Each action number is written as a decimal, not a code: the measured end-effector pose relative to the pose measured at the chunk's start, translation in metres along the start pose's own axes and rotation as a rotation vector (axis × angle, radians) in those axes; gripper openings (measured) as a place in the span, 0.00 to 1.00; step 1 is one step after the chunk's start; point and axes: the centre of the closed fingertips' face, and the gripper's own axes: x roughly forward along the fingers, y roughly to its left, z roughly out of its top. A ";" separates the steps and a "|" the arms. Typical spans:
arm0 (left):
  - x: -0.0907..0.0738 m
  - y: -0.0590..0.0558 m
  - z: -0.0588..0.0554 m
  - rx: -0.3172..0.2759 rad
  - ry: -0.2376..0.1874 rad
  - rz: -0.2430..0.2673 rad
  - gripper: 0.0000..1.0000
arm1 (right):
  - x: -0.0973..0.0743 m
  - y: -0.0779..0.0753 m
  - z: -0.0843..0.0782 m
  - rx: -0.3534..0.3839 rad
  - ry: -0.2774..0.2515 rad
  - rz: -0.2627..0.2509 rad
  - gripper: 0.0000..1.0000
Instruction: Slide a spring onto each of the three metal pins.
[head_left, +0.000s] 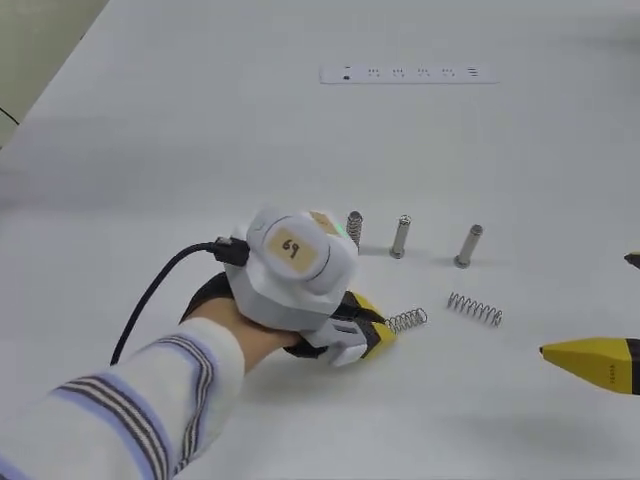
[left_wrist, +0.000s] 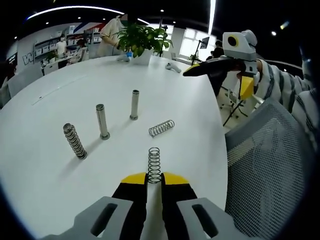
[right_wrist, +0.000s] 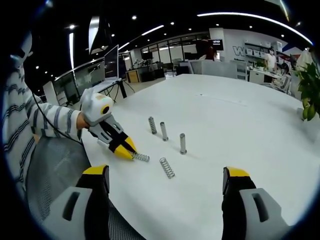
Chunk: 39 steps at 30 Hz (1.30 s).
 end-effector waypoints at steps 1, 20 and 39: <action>-0.001 -0.001 0.000 0.004 0.000 -0.003 0.03 | 0.000 0.000 0.000 -0.002 0.000 0.000 0.93; -0.034 -0.016 0.024 0.107 0.023 -0.061 0.03 | 0.003 0.009 0.013 -0.070 -0.031 0.074 0.89; -0.048 -0.039 0.044 0.194 -0.001 -0.162 0.03 | 0.018 0.041 0.013 -0.175 0.008 0.280 0.73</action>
